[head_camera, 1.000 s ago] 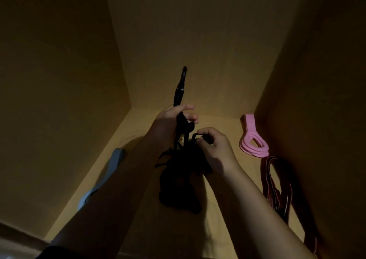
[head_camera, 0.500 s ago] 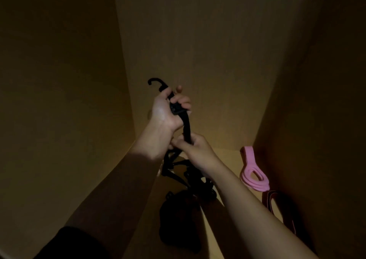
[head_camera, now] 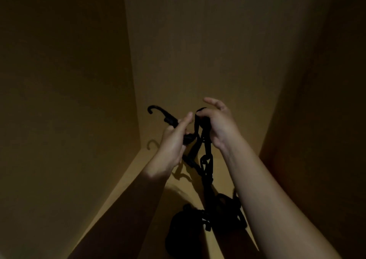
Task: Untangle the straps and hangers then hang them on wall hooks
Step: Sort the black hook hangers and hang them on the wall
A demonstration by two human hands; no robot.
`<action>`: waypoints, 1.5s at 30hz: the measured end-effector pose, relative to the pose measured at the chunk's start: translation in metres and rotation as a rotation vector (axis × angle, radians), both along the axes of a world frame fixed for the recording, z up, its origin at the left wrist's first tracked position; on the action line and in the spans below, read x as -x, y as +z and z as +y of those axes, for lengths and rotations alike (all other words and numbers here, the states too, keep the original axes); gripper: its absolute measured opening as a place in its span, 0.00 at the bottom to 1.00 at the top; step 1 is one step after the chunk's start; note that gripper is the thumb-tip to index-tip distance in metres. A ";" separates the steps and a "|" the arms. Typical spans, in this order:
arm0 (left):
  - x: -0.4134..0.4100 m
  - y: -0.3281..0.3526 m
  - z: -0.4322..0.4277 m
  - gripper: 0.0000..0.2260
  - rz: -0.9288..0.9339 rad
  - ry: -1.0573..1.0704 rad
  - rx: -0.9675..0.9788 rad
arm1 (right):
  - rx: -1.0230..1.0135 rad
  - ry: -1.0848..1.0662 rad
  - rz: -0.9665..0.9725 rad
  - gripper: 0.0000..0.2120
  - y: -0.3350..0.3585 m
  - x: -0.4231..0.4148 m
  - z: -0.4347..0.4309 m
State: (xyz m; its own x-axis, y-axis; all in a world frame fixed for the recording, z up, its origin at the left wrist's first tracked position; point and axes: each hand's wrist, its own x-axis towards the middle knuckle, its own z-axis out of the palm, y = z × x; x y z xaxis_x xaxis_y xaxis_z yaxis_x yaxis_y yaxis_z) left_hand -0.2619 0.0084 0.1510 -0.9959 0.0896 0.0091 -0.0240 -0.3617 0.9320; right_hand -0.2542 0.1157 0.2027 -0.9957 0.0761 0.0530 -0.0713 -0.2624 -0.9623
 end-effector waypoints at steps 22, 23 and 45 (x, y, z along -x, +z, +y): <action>0.000 0.024 -0.027 0.20 -0.040 -0.176 0.483 | -0.565 0.146 0.302 0.11 -0.027 0.006 0.014; 0.000 0.021 -0.023 0.19 -0.033 -0.142 0.486 | -0.562 0.102 0.270 0.10 -0.035 0.007 0.014; -0.017 -0.016 -0.031 0.08 -0.054 -0.256 0.218 | -0.240 -0.088 0.129 0.08 0.013 0.024 -0.005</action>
